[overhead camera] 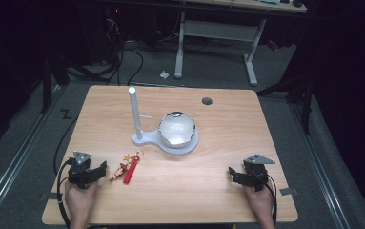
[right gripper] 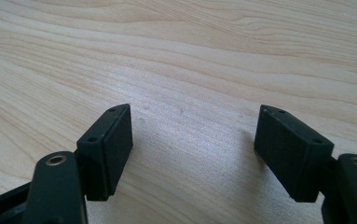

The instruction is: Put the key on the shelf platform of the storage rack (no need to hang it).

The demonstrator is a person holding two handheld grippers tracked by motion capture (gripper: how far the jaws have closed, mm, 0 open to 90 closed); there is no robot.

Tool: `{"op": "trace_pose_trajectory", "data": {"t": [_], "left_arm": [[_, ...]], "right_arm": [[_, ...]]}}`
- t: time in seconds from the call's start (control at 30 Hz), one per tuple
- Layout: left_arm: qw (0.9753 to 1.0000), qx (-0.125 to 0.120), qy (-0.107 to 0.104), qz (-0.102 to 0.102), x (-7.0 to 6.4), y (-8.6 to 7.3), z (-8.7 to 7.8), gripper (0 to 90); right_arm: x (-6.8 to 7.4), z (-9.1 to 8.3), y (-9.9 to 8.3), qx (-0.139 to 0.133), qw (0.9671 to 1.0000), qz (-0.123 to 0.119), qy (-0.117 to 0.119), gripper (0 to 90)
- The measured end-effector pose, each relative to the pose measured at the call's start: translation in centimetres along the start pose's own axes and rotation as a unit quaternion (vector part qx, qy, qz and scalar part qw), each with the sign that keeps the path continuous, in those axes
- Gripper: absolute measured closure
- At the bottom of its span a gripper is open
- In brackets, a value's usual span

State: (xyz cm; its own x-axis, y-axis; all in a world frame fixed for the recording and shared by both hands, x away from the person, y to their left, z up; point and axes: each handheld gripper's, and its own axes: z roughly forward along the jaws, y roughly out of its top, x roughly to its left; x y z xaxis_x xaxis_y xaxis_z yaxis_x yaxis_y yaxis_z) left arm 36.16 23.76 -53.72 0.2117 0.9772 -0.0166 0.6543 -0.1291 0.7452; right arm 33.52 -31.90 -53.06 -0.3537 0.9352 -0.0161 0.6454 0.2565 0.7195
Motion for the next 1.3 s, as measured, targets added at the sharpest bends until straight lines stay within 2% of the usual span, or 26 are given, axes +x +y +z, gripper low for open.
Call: {"op": "trace_pose_trajectory", "data": {"t": [0.83,1.0,1.3], "left_arm": [[1.0,0.003,-0.007,0.006,0.04,0.03,0.01,30.0],[0.9998,0.006,-0.013,0.011,0.14,0.1,-0.01,30.0],[0.9996,0.004,-0.027,0.005,0.2,0.24,-0.14,29.9]], "right_arm": [[-0.01,0.01,0.01,0.0,1.0,0.0,0.0,28.1],[-0.01,0.01,0.01,0.0,1.0,0.0,0.0,28.1],[-0.01,0.0,0.01,0.0,1.0,0.0,0.0,28.1]]}}
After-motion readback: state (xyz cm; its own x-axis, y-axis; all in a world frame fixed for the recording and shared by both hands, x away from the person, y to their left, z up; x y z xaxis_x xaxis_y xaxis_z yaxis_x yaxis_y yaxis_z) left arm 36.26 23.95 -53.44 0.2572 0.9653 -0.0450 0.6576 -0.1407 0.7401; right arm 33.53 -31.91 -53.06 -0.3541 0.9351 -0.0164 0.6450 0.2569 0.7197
